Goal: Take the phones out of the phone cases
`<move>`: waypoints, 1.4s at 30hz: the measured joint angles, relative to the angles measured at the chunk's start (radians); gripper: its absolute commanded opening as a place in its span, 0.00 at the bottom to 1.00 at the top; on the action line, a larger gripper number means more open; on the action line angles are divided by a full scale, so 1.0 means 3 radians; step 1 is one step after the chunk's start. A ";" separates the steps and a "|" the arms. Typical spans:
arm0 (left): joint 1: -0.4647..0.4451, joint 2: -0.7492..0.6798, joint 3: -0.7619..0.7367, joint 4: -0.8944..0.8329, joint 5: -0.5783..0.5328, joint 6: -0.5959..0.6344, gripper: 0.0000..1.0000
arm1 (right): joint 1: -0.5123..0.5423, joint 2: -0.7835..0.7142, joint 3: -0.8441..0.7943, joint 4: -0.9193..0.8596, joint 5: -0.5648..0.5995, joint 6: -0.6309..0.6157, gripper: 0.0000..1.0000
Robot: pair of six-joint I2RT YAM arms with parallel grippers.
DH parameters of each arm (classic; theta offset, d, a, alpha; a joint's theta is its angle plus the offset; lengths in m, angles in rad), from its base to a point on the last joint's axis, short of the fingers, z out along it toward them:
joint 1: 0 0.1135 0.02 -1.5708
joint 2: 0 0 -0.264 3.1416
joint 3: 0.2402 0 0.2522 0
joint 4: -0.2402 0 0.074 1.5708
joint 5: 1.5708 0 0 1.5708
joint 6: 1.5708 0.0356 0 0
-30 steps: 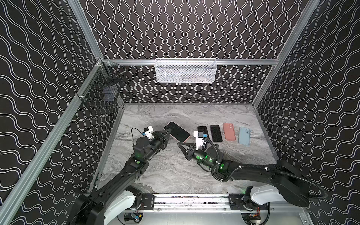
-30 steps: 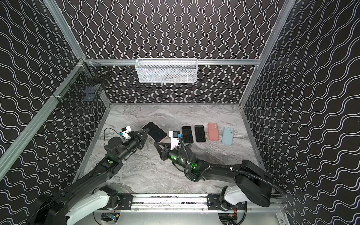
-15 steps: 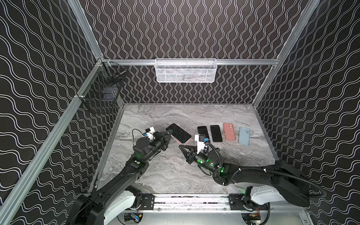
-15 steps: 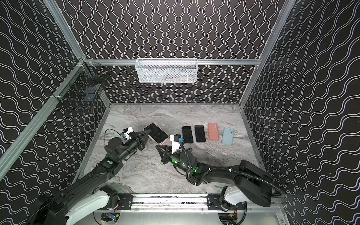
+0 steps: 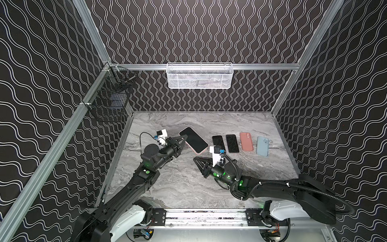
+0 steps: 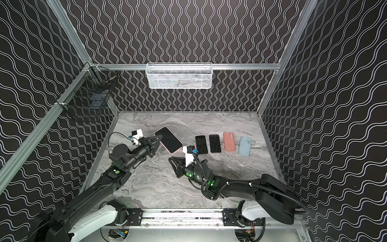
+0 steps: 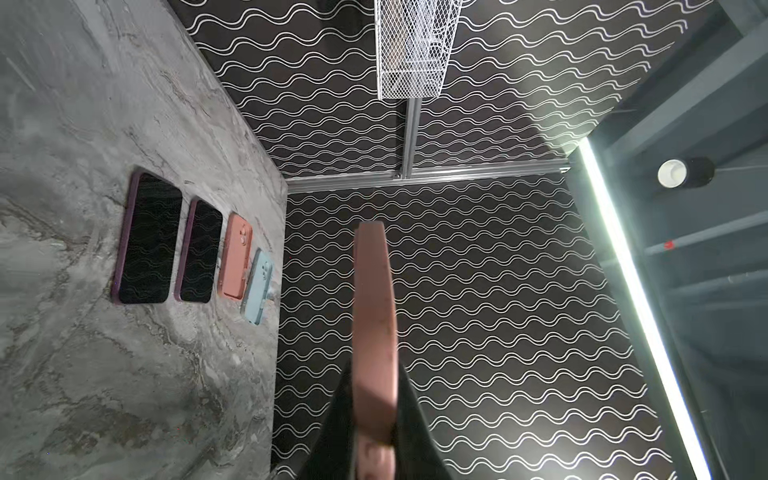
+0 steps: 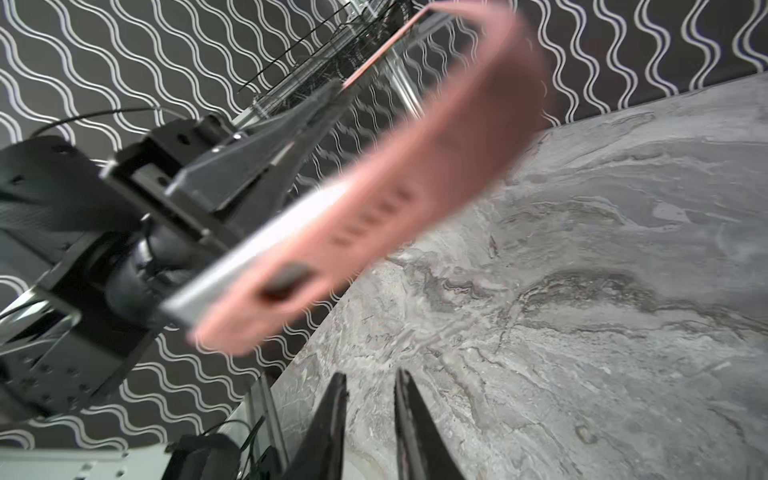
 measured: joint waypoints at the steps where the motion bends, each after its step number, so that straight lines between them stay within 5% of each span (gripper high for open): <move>1: 0.0000 0.0018 0.0018 -0.0042 0.0019 0.0074 0.00 | 0.0000 -0.0053 -0.0018 -0.0029 -0.0023 -0.0024 0.26; 12: 0.0000 0.0439 0.0319 -0.0219 0.0301 0.0678 0.00 | -0.0212 -0.0844 -0.0006 -0.0877 -0.0397 -0.0306 0.34; 24: 0.0076 0.0608 0.0970 -0.0947 0.0741 0.1750 0.00 | -0.1147 -0.1409 0.0226 -0.2124 -0.1286 -0.0744 0.40; 34: 0.0272 0.0804 0.1507 -0.1424 0.1439 0.2647 0.00 | -0.1441 -0.1181 0.0851 -0.3024 -0.1851 -0.1362 0.60; 39: 0.0346 0.0951 0.1770 -0.1563 0.1884 0.3070 0.00 | -0.1446 -0.1033 0.1176 -0.3456 -0.2051 -0.1703 0.99; 42: 0.0362 0.1057 0.1919 -0.1737 0.2130 0.3321 0.00 | -0.1446 -0.0937 0.1399 -0.3731 -0.2187 -0.1914 0.99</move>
